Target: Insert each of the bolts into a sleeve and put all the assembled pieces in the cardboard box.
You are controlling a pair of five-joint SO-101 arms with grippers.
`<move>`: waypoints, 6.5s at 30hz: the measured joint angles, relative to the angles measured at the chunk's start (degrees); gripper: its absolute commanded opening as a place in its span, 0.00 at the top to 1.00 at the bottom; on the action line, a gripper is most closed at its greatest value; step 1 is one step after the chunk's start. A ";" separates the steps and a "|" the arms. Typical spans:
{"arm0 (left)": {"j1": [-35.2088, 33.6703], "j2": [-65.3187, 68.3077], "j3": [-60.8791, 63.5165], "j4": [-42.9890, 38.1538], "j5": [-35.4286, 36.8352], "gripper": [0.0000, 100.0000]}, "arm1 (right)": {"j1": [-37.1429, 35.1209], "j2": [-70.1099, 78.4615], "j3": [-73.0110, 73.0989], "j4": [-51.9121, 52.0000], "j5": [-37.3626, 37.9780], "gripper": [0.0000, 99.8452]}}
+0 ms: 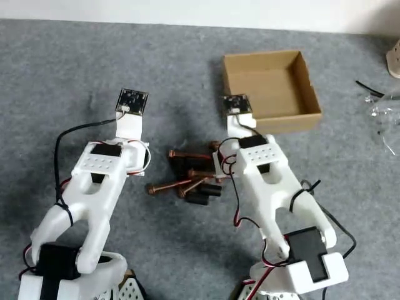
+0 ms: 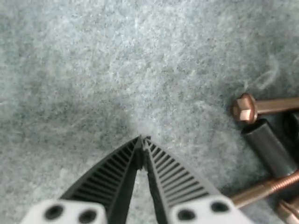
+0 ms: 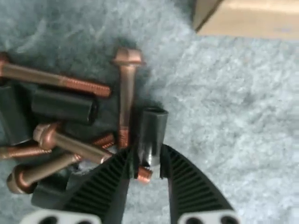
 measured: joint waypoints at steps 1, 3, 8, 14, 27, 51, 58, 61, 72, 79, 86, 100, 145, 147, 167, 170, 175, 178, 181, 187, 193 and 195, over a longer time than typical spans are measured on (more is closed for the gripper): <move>0.00 0.00 0.00 0.00 0.00 0.99 | -0.09 0.00 0.00 0.00 0.00 0.92; 0.00 0.00 0.00 0.00 0.00 0.99 | -0.09 0.00 0.00 0.00 0.00 0.92; 0.00 0.00 0.00 0.00 0.00 0.99 | 0.44 0.00 0.00 0.00 0.00 0.92; 0.00 0.00 0.00 0.00 0.00 0.99 | 0.44 0.09 2.29 -3.69 0.00 0.92; -0.26 0.00 0.00 0.00 0.00 0.99 | 0.44 7.91 1.67 -7.21 -0.18 0.92; -0.26 0.00 0.00 0.00 0.00 0.99 | 1.49 15.38 -6.42 -2.20 -0.09 1.00; -0.18 0.00 0.00 0.00 1.05 0.99 | 5.63 5.98 -2.64 -0.79 -0.09 1.00; 1.58 0.00 0.00 0.00 5.36 0.98 | 7.21 2.73 0.09 -2.11 -0.09 1.00; 8.00 0.00 -3.52 6.68 22.59 0.92 | 7.65 1.23 1.14 -2.55 -0.09 1.00; 8.44 0.00 -5.54 17.67 21.80 0.92 | 7.74 1.23 1.23 -4.22 -0.09 1.00; 14.07 0.44 -5.63 21.36 24.09 0.92 | 7.82 1.23 1.23 -5.19 -0.09 1.00; 16.70 0.44 -5.63 25.76 35.60 0.92 | 7.82 1.23 1.23 -5.54 -0.09 1.00; 13.98 0.44 -2.02 21.01 -50.11 0.85 | 7.82 1.23 1.23 -5.63 1.76 1.00; 13.63 0.44 -1.41 18.73 -50.11 0.85 | 7.82 1.23 1.23 -5.63 1.76 1.00; 13.01 22.95 -16.18 23.38 -49.93 0.99 | 7.82 1.23 1.41 -5.63 1.76 1.00; 13.01 22.95 -16.18 24.18 -49.93 0.99 | 7.82 1.23 1.41 -5.63 1.76 1.00; 13.01 22.95 -18.02 27.34 -52.57 0.99 | 7.82 1.41 1.41 -6.15 1.76 1.00; 11.96 22.42 -21.54 32.88 -58.02 0.99 | 7.82 4.04 1.41 -7.82 1.76 1.00; 8.79 19.87 -27.34 41.58 -65.41 0.99 | 7.82 4.92 1.41 -8.00 1.76 1.00; -1.67 17.76 -37.45 53.36 -79.21 0.99 | 7.82 5.01 1.41 -8.00 1.93 1.00; -11.52 23.12 -39.38 52.92 -79.82 0.99 | 7.82 5.01 1.41 -8.00 2.11 1.00; -13.80 27.52 -40.88 48.70 -79.82 0.99 | 7.82 5.01 1.41 -8.00 2.11 1.00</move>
